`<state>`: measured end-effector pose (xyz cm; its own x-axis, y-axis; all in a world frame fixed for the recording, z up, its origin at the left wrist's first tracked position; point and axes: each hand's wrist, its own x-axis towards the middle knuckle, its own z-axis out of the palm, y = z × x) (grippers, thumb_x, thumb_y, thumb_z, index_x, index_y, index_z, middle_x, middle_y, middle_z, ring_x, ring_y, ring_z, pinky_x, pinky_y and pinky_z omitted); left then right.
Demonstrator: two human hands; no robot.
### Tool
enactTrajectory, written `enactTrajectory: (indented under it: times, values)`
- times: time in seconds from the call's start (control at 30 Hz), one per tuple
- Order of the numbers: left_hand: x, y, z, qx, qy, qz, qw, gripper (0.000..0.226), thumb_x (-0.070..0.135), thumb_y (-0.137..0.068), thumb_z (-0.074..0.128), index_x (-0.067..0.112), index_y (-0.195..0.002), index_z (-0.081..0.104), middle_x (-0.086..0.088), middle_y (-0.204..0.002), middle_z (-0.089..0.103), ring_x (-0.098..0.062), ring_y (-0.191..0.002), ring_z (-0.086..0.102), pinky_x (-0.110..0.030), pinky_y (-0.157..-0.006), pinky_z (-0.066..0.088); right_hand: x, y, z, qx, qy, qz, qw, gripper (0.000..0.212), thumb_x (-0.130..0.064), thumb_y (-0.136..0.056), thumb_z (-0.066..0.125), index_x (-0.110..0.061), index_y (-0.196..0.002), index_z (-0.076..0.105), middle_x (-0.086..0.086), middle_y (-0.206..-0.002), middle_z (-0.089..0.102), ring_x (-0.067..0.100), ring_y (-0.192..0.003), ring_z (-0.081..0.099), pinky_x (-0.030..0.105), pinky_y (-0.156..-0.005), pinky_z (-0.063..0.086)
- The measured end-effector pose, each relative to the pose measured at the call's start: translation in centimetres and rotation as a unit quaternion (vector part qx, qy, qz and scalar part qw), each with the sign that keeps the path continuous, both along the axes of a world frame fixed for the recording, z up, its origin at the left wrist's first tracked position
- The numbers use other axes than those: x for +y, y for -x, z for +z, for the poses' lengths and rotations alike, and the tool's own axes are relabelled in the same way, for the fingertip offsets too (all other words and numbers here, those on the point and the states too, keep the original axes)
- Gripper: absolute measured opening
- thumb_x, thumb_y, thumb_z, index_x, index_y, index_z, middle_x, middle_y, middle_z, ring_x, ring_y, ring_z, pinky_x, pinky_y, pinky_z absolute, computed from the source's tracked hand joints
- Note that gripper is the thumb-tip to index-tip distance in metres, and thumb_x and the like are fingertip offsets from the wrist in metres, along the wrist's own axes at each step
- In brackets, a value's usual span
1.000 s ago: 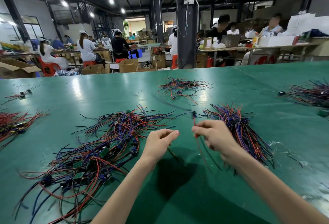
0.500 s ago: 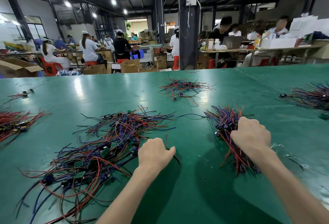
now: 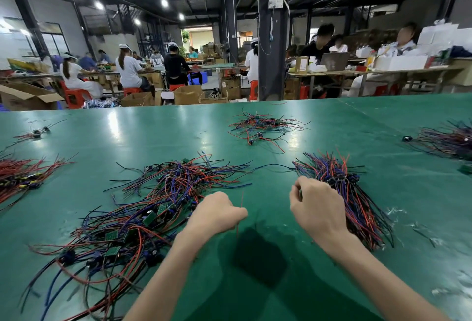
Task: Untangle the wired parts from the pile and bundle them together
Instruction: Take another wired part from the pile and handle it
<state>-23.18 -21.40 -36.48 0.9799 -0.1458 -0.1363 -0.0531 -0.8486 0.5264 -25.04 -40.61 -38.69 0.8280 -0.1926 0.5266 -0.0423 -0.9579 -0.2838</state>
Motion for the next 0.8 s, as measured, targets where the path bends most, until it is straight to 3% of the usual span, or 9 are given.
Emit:
enactTrajectory:
  times: [0.1, 0.2, 0.3, 0.37, 0.4, 0.47, 0.53, 0.63, 0.8]
  values:
    - [0.5, -1.0, 2.2, 0.014, 0.080, 0.021, 0.996, 0.030, 0.032, -0.062, 0.055, 0.014, -0.039, 0.054, -0.004, -0.050, 0.056, -0.018, -0.043, 0.043, -0.018, -0.045, 0.034, 0.4, 0.0, -0.5, 0.027, 0.014, 0.003, 1.000, 0.020, -0.029, -0.093, 0.043, -0.016, -0.086, 0.057, 0.004, -0.093, 0.069, 0.029, -0.084, 0.065, 0.033, -0.066, 0.045]
    - [-1.3, -4.5, 4.5, -0.075, 0.116, 0.061, 0.988, 0.030, 0.019, -0.076, 0.058, 0.012, -0.047, 0.058, -0.011, -0.059, 0.062, -0.020, -0.050, 0.043, -0.023, -0.052, 0.036, 1.3, 0.0, -1.4, 0.050, 0.014, 0.032, 0.998, 0.016, -0.028, -0.091, 0.043, -0.018, -0.080, 0.049, 0.003, -0.092, 0.068, 0.029, -0.084, 0.065, 0.032, -0.065, 0.043]
    - [-3.8, -8.6, 6.8, -0.042, 0.318, 0.044, 0.946, 0.019, 0.017, -0.092, 0.060, 0.002, -0.095, 0.049, -0.016, -0.103, 0.058, -0.019, -0.068, 0.051, -0.030, -0.055, 0.046, 2.0, 0.1, -2.0, 0.069, 0.002, 0.058, 0.996, 0.016, -0.026, -0.090, 0.043, -0.016, -0.081, 0.050, 0.004, -0.090, 0.067, 0.030, -0.083, 0.065, 0.032, -0.065, 0.044]
    - [-3.8, -10.5, 7.4, -0.030, 0.365, 0.068, 0.928, 0.050, 0.025, -0.093, 0.060, 0.004, -0.128, 0.032, -0.007, -0.109, 0.045, -0.022, -0.087, 0.055, -0.033, -0.062, 0.056, 2.1, 0.1, -2.4, 0.075, -0.003, 0.072, 0.995, 0.018, -0.028, -0.091, 0.043, -0.016, -0.081, 0.053, 0.004, -0.089, 0.067, 0.030, -0.082, 0.064, 0.032, -0.065, 0.043]
    - [-3.1, -11.1, 7.2, -0.066, 0.335, 0.083, 0.936, 0.049, 0.028, -0.092, 0.061, 0.004, -0.127, 0.036, -0.005, -0.102, 0.047, -0.022, -0.086, 0.056, -0.038, -0.067, 0.058, 2.1, 0.1, -2.5, 0.074, -0.008, 0.077, 0.994, 0.018, -0.028, -0.091, 0.043, -0.017, -0.080, 0.052, 0.003, -0.088, 0.067, 0.029, -0.081, 0.064, 0.032, -0.065, 0.043]
    - [-1.2, -11.2, 6.0, -0.140, 0.239, 0.112, 0.954, 0.028, 0.034, -0.090, 0.063, 0.008, -0.090, 0.055, -0.007, -0.082, 0.054, -0.022, -0.071, 0.057, -0.043, -0.077, 0.057, 2.2, 0.0, -2.7, 0.067, -0.019, 0.088, 0.994, 0.020, -0.029, -0.092, 0.043, -0.018, -0.076, 0.048, 0.001, -0.085, 0.066, 0.027, -0.078, 0.062, 0.032, -0.064, 0.041]
    - [1.1, -11.0, 4.0, -0.173, 0.164, 0.120, 0.964, 0.031, 0.035, -0.086, 0.064, 0.012, -0.069, 0.053, -0.006, -0.070, 0.057, -0.023, -0.068, 0.054, -0.040, -0.079, 0.052, 2.6, -0.2, -3.2, 0.062, -0.026, 0.100, 0.993, 0.022, -0.028, -0.092, 0.042, -0.018, -0.073, 0.044, 0.000, -0.083, 0.065, 0.026, -0.075, 0.061, 0.031, -0.063, 0.041]
    - [4.4, -9.9, 1.5, -0.173, 0.107, 0.132, 0.970, 0.025, 0.030, -0.082, 0.067, 0.018, -0.065, 0.054, 0.001, -0.072, 0.057, -0.022, -0.077, 0.054, -0.032, -0.073, 0.044, 3.2, -0.4, -3.7, 0.068, -0.021, 0.116, 0.991, 0.021, -0.028, -0.093, 0.040, -0.017, -0.077, 0.048, 0.000, -0.086, 0.064, 0.026, -0.077, 0.060, 0.032, -0.066, 0.043]
    - [8.1, -9.2, 0.3, -0.168, 0.097, 0.135, 0.972, 0.031, 0.024, -0.086, 0.066, 0.016, -0.061, 0.048, 0.002, -0.062, 0.049, -0.018, -0.064, 0.044, -0.029, -0.065, 0.036, 3.5, -0.7, -4.2, 0.067, -0.023, 0.121, 0.990, 0.021, -0.027, -0.093, 0.041, -0.015, -0.079, 0.052, 0.000, -0.085, 0.063, 0.026, -0.075, 0.060, 0.031, -0.062, 0.038]
